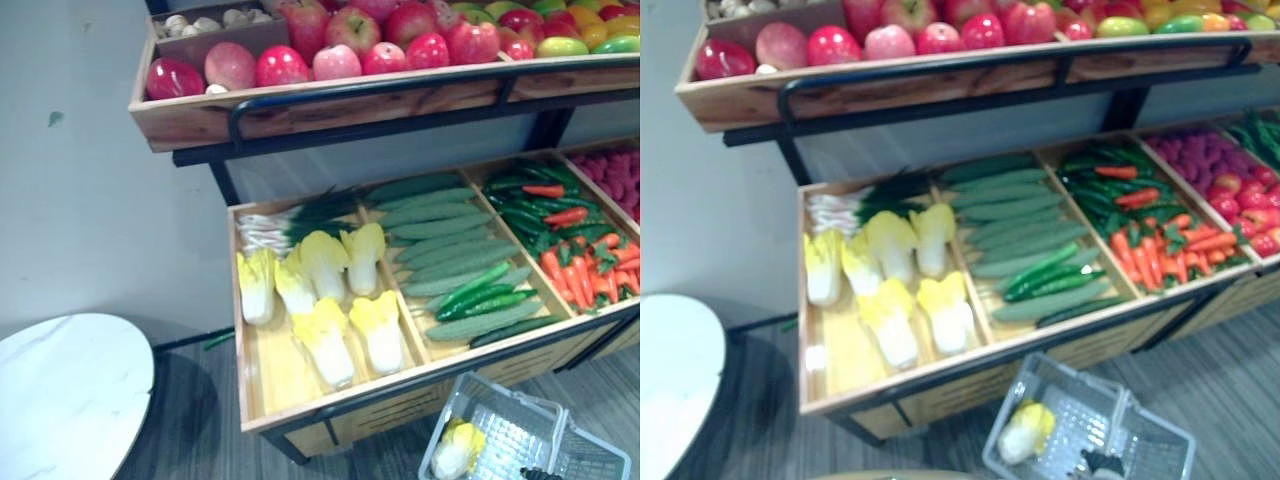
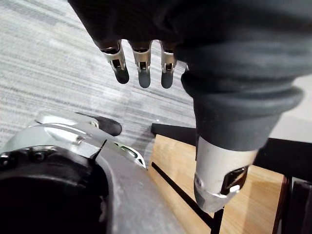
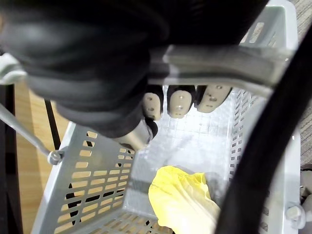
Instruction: Pick vegetable in the basket
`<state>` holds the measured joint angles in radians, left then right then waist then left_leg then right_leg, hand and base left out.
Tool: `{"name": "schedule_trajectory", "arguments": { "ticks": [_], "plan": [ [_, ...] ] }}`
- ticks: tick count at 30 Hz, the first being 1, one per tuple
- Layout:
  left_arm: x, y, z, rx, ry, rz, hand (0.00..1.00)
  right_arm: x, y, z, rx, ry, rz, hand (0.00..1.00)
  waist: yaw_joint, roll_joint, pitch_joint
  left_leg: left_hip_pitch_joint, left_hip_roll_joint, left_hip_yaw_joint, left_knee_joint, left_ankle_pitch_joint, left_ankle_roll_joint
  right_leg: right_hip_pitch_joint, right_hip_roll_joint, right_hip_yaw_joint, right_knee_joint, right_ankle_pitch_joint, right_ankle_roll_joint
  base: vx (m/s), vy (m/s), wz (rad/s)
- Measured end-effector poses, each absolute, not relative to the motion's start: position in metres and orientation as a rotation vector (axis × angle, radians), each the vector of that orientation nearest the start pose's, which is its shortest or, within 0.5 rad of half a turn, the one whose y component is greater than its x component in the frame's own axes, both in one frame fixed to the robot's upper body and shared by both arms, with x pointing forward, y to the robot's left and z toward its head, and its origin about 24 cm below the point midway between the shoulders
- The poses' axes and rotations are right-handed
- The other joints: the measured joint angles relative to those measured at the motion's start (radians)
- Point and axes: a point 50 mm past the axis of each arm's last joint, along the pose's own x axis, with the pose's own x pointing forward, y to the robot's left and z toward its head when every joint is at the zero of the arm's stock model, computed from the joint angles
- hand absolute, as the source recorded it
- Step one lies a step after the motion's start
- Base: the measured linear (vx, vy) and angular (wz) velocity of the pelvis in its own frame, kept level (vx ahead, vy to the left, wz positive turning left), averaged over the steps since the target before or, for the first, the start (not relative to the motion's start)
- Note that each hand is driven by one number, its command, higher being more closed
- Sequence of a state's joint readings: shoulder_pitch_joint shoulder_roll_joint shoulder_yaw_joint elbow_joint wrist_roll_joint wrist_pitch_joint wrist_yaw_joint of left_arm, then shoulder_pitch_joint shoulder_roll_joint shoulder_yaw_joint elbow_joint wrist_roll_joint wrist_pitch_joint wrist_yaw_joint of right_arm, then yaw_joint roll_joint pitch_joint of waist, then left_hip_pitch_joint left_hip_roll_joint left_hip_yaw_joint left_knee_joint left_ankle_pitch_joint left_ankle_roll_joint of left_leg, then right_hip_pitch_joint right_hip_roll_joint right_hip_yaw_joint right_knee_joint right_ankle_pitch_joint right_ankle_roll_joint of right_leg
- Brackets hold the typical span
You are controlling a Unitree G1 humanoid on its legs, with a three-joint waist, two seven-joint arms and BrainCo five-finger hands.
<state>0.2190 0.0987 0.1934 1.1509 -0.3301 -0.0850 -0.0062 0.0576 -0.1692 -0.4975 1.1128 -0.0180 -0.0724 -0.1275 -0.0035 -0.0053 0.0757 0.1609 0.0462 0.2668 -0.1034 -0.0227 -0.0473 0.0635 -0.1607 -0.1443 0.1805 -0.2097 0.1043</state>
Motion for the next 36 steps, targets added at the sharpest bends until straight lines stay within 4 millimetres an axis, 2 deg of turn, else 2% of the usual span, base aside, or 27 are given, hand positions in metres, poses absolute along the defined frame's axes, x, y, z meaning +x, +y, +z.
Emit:
{"name": "schedule_trajectory", "arguments": {
  "ticks": [1, 3, 4, 6, 8, 9, 10, 11, 12, 14, 15, 16, 17, 18, 19, 20, 21, 22, 23, 24, 27, 30, 32, 33, 34, 36],
  "plan": [
    [0.019, 0.215, -0.171, -0.285, 1.203, 0.510, 0.00, 0.078, -0.276, -0.147, 0.021, 1.038, -0.665, 1.00, -0.002, -0.003, 0.003, 0.002, -0.003, 0.002, 0.000, -0.002, 0.001, -0.004, -0.004, 0.006, 0.011, -0.001, 0.005, 0.05, 0.086, -0.29],
    [0.020, 0.221, -0.170, -0.195, 1.225, 0.502, 0.00, 0.077, -0.270, -0.146, 0.051, 0.991, -0.699, 1.00, -0.023, -0.023, 0.023, 0.035, -0.008, 0.041, 0.006, -0.009, 0.009, -0.027, -0.016, 0.057, 0.070, 0.017, 0.058, 0.12, 0.092, -0.46],
    [0.022, 0.222, -0.169, -0.170, 1.225, 0.500, 0.00, 0.079, -0.268, -0.146, 0.061, 0.980, -0.699, 1.00, -0.023, -0.026, 0.029, 0.040, -0.003, 0.062, 0.006, -0.012, 0.008, -0.032, -0.010, 0.071, 0.073, 0.029, 0.059, 0.12, 0.089, -0.75],
    [0.033, 0.225, -0.168, -0.095, 1.213, 0.477, 0.00, 0.083, -0.258, -0.146, 0.080, 0.946, -0.695, 1.00, -0.022, -0.026, 0.036, 0.038, 0.025, 0.129, 0.007, -0.019, 0.004, -0.063, 0.026, 0.087, 0.052, 0.102, 0.048, 0.04, 0.089, -0.85],
    [0.055, 0.226, -0.164, -0.034, 1.163, 0.439, 0.00, 0.097, -0.249, -0.142, 0.083, 0.880, -0.658, 1.00, -0.021, -0.007, 0.064, 0.031, 0.078, 0.229, 0.024, -0.027, 0.013, -0.103, 0.082, 0.034, 0.000, 0.248, 0.019, -0.01, 0.094, -1.40],
    [0.067, 0.225, -0.162, -0.023, 1.126, 0.433, 0.00, 0.104, -0.244, -0.140, 0.071, 0.860, -0.616, 1.00, -0.015, 0.004, 0.083, 0.004, 0.119, 0.308, 0.060, -0.041, 0.029, -0.103, 0.111, -0.009, -0.069, 0.323, 0.004, -0.08, 0.037, -1.48],
    [0.073, 0.227, -0.160, -0.012, 1.103, 0.432, 0.00, 0.109, -0.242, -0.139, 0.063, 0.846, -0.596, 1.00, -0.016, -0.002, 0.087, -0.007, 0.127, 0.347, 0.069, -0.047, 0.037, -0.121, 0.106, -0.066, -0.038, 0.306, -0.009, -0.13, 0.042, -1.61],
    [0.081, 0.231, -0.157, -0.002, 1.090, 0.448, 0.00, 0.117, -0.240, -0.137, 0.054, 0.826, -0.577, 1.00, -0.022, -0.019, 0.095, -0.014, 0.126, 0.420, 0.071, -0.055, 0.037, -0.161, 0.061, -0.193, 0.133, 0.216, -0.065, -0.10, 0.045, -1.59],
    [0.077, 0.234, -0.158, -0.004, 1.112, 0.476, 0.00, 0.118, -0.241, -0.137, 0.050, 0.822, -0.579, 1.00, -0.019, -0.021, 0.095, -0.007, 0.128, 0.488, 0.071, -0.056, 0.039, -0.158, 0.017, -0.293, 0.265, 0.142, -0.079, -0.05, 0.062, -1.57],
    [0.065, 0.236, -0.159, -0.007, 1.137, 0.509, 0.00, 0.118, -0.243, -0.136, 0.026, 0.825, -0.559, 1.00, -0.016, -0.021, 0.095, 0.001, 0.129, 0.584, 0.091, -0.058, 0.043, -0.108, -0.039, -0.373, 0.339, 0.128, -0.084, 0.03, 0.006, -1.53],
    [0.058, 0.239, -0.159, -0.009, 1.157, 0.539, 0.00, 0.119, -0.240, -0.137, 0.018, 0.831, -0.539, 1.00, -0.014, -0.032, 0.093, -0.003, 0.131, 0.627, 0.126, -0.065, 0.054, -0.082, -0.067, -0.391, 0.338, 0.132, -0.083, 0.05, -0.124, -1.68],
    [0.050, 0.243, -0.160, -0.009, 1.181, 0.574, 0.00, 0.120, -0.237, -0.138, 0.014, 0.838, -0.523, 1.00, -0.009, -0.046, 0.093, -0.010, 0.141, 0.665, 0.187, -0.078, 0.068, -0.047, -0.086, -0.402, 0.286, 0.185, -0.087, 0.07, -0.262, -1.75],
    [0.042, 0.249, -0.160, -0.006, 1.211, 0.604, 0.00, 0.120, -0.232, -0.140, 0.002, 0.854, -0.498, 1.00, 0.007, -0.050, 0.099, -0.049, 0.198, 0.691, 0.343, -0.125, 0.074, -0.022, -0.050, -0.419, 0.189, 0.200, -0.096, 0.02, -0.278, -1.26],
    [0.041, 0.249, -0.160, -0.006, 1.211, 0.604, 0.00, 0.120, -0.232, -0.140, 0.001, 0.854, -0.497, 1.00, 0.008, -0.050, 0.099, -0.050, 0.198, 0.692, 0.346, -0.125, 0.074, -0.022, -0.050, -0.419, 0.187, 0.200, -0.096, -0.15, -0.196, -1.47],
    [0.028, 0.238, -0.164, -0.025, 1.253, 0.596, 0.00, 0.121, -0.239, -0.139, -0.017, 0.871, -0.505, 1.00, 0.014, -0.038, 0.095, -0.093, 0.099, 0.633, 0.211, -0.123, 0.042, -0.005, -0.043, -0.381, 0.043, 0.205, -0.097, -0.31, -0.058, -1.17],
    [0.021, 0.226, -0.167, -0.046, 1.273, 0.580, 0.00, 0.114, -0.254, -0.139, -0.041, 0.898, -0.534, 1.00, 0.009, 0.003, 0.092, -0.114, 0.079, 0.662, 0.129, -0.022, 0.093, 0.007, -0.005, -0.383, -0.040, 0.201, -0.087, -0.31, 0.007, -1.32],
    [0.018, 0.223, -0.168, -0.051, 1.284, 0.577, 0.00, 0.112, -0.255, -0.140, -0.040, 0.916, -0.539, 1.00, 0.008, 0.007, 0.089, -0.105, 0.077, 0.688, 0.122, -0.043, 0.082, 0.016, 0.004, -0.386, -0.072, 0.185, -0.063, -0.19, -0.035, -0.82],
    [0.018, 0.229, -0.167, -0.037, 1.281, 0.586, 0.00, 0.109, -0.247, -0.144, -0.018, 0.942, -0.528, 1.00, 0.012, -0.006, 0.091, -0.107, 0.068, 0.715, 0.130, -0.053, 0.080, 0.028, 0.001, -0.392, -0.123, 0.165, -0.040, -0.11, -0.115, -0.70],
    [0.015, 0.234, -0.166, -0.021, 1.285, 0.593, 0.00, 0.109, -0.237, -0.147, 0.007, 0.950, -0.518, 1.00, 0.014, -0.027, 0.094, -0.108, 0.072, 0.745, 0.145, -0.052, 0.080, 0.030, 0.006, -0.392, -0.162, 0.165, -0.039, -0.12, -0.195, -0.75],
    [0.011, 0.236, -0.166, -0.015, 1.298, 0.597, 0.00, 0.108, -0.234, -0.148, 0.012, 0.953, -0.510, 1.00, 0.011, -0.035, 0.090, -0.106, 0.078, 0.764, 0.159, -0.052, 0.080, 0.031, 0.011, -0.389, -0.181, 0.166, -0.038, -0.12, -0.206, -0.65],
    [0.009, 0.241, -0.165, 0.022, 1.310, 0.607, 0.00, 0.102, -0.236, -0.148, -0.007, 0.946, -0.507, 1.00, 0.001, -0.031, 0.090, -0.105, 0.109, 0.767, 0.209, -0.052, 0.080, 0.045, 0.025, -0.375, -0.198, 0.167, -0.036, -0.08, -0.110, -0.21],
    [0.013, 0.247, -0.163, 0.040, 1.297, 0.595, 0.00, 0.100, -0.242, -0.146, -0.031, 0.939, -0.506, 1.00, 0.003, -0.020, 0.087, -0.108, 0.155, 0.750, 0.277, -0.052, 0.080, 0.048, 0.043, -0.355, -0.202, 0.164, -0.040, -0.17, -0.071, -0.13],
    [0.015, 0.237, -0.165, 0.009, 1.288, 0.557, 0.00, 0.104, -0.247, -0.144, -0.050, 0.929, -0.501, 1.00, 0.012, -0.017, 0.090, -0.136, 0.160, 0.537, 0.346, -0.038, 0.066, 0.036, 0.040, -0.299, -0.193, 0.157, -0.037, -0.18, -0.022, -0.63],
    [0.014, 0.224, -0.168, -0.031, 1.292, 0.541, 0.00, 0.108, -0.251, -0.142, -0.064, 0.917, -0.499, 1.00, 0.026, -0.012, 0.090, -0.147, 0.142, 0.353, 0.352, -0.030, 0.053, 0.008, 0.041, -0.230, -0.175, 0.156, -0.041, -0.17, -0.007, -1.04],
    [0.015, 0.219, -0.169, -0.042, 1.289, 0.540, 0.00, 0.111, -0.254, -0.141, -0.081, 0.914, -0.493, 1.00, 0.035, -0.002, 0.088, -0.146, 0.128, 0.257, 0.346, -0.032, 0.047, -0.004, 0.045, -0.195, -0.173, 0.162, -0.042, -0.17, 0.010, -1.41],
    [0.012, 0.211, -0.170, -0.069, 1.286, 0.522, 0.00, 0.122, -0.262, -0.137, -0.133, 0.914, -0.448, 1.00, 0.043, 0.039, 0.070, -0.125, 0.078, -0.049, 0.258, -0.061, -0.006, -0.068, 0.076, -0.060, -0.183, 0.179, -0.036, -0.08, 0.031, -1.54]
  ]
}}
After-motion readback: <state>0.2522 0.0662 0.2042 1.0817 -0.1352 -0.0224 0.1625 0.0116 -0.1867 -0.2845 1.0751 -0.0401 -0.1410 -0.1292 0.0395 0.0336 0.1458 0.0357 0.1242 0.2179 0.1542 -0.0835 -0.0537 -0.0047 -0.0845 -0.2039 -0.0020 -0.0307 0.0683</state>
